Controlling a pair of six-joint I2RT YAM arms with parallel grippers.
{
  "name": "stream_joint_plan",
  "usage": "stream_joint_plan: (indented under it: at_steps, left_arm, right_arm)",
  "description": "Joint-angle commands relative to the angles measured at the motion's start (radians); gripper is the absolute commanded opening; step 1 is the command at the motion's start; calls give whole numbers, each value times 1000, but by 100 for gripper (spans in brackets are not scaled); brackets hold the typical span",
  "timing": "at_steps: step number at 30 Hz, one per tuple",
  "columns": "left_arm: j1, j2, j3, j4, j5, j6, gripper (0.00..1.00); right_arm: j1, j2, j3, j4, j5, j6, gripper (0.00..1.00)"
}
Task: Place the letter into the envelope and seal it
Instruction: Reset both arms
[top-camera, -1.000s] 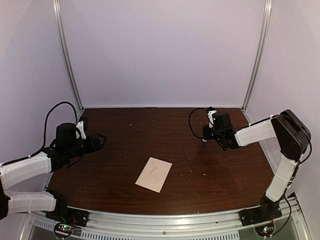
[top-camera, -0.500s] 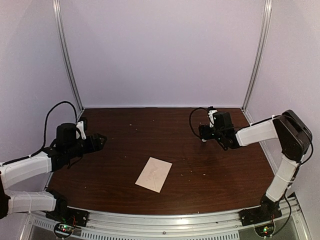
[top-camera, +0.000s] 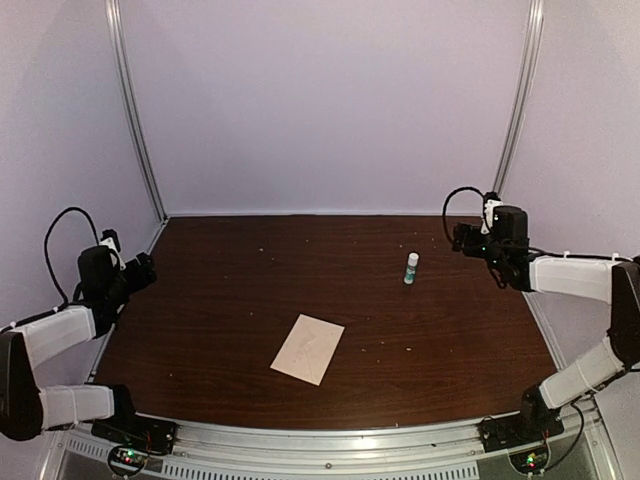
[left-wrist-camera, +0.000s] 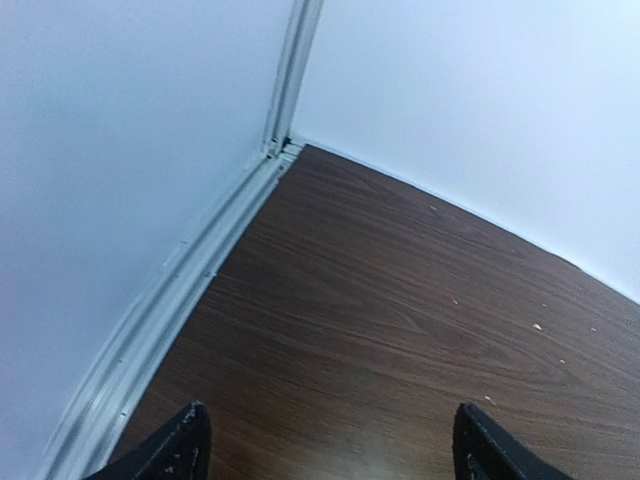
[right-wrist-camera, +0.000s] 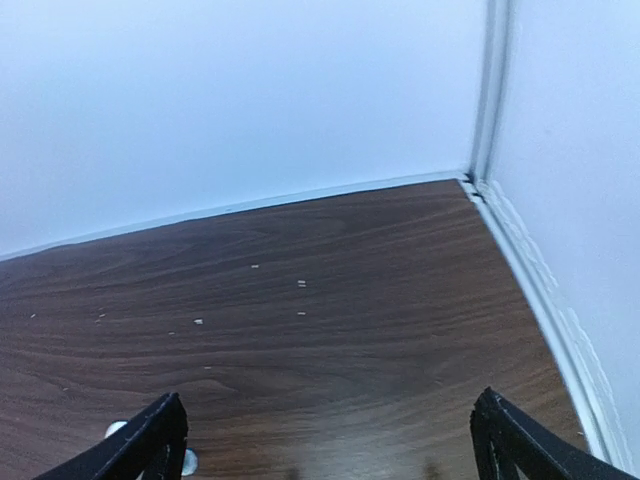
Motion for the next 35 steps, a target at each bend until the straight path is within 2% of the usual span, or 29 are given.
stream_joint_plan:
  at_steps: [1, 5, 9, 16, 21, 25, 26, 27, 28, 35]
  left_arm:
    - [30, -2, -74, 245, -95, 120, 85]
    - [30, 67, -179, 510, -118, 196, 85]
    - [30, 173, -282, 850, -53, 275, 85]
    - [28, 373, -243, 1075, 79, 319, 86]
    - [24, 423, -230, 1080, 126, 343, 86]
    - [9, 483, -237, 1151, 134, 365, 89]
    - [1, 516, -234, 1189, 137, 371, 95]
    - [0, 529, -224, 1169, 145, 375, 97]
    - [-5, 507, -205, 1098, 131, 382, 98]
    - [-21, 515, -184, 1083, 118, 397, 98]
  right_arm:
    - [-143, -95, -106, 36, -20, 48, 100]
    - [-196, -181, -248, 201, 84, 11, 100]
    - [-198, -188, -314, 309, 143, -6, 100]
    - [-198, -58, -318, 447, 192, -19, 100]
    - [-198, 5, -336, 568, 247, -61, 100]
    - [-198, 69, -387, 715, 246, -77, 100]
    - [-198, 93, -379, 721, 243, -81, 100]
    - [-194, 107, -356, 693, 244, -82, 100]
    - [-190, 116, -339, 664, 248, -84, 100]
    - [-178, 117, -350, 693, 256, -98, 100]
